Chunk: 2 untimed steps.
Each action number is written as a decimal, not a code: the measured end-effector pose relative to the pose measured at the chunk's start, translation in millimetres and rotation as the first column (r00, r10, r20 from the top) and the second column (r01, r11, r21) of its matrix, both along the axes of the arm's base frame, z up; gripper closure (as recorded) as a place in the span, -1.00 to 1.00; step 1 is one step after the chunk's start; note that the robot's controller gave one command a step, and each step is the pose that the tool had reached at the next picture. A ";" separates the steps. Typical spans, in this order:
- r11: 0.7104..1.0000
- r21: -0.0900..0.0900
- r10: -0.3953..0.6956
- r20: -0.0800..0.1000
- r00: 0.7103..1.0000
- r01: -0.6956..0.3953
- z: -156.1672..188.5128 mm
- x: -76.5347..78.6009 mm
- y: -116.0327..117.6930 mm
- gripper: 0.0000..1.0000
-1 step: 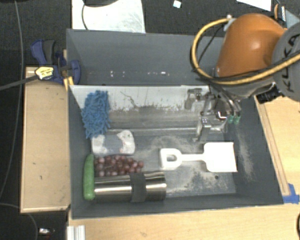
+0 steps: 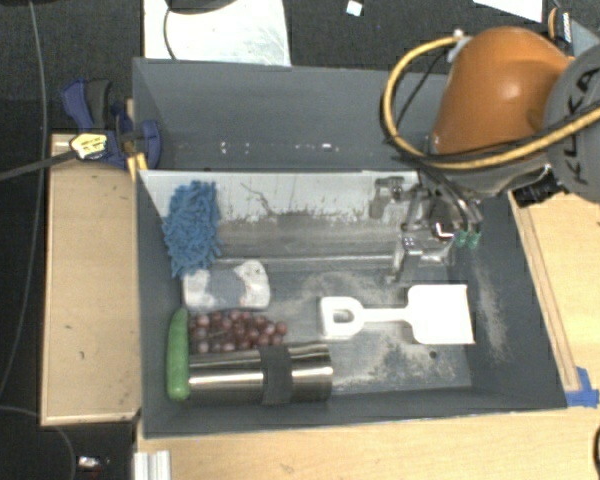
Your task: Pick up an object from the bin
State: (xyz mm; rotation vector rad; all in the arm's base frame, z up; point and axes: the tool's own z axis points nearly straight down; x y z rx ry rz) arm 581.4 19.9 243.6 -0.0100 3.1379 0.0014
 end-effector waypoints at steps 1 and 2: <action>1.000 0.000 -0.017 0.002 1.000 0.017 1.2 -2.9 -15.8 -1.00; 1.000 0.001 -0.019 0.014 1.000 0.019 -18.4 -8.4 -13.8 -1.00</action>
Offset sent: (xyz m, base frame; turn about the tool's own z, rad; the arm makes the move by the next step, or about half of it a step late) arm -0.0260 -0.0100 -0.0675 0.0285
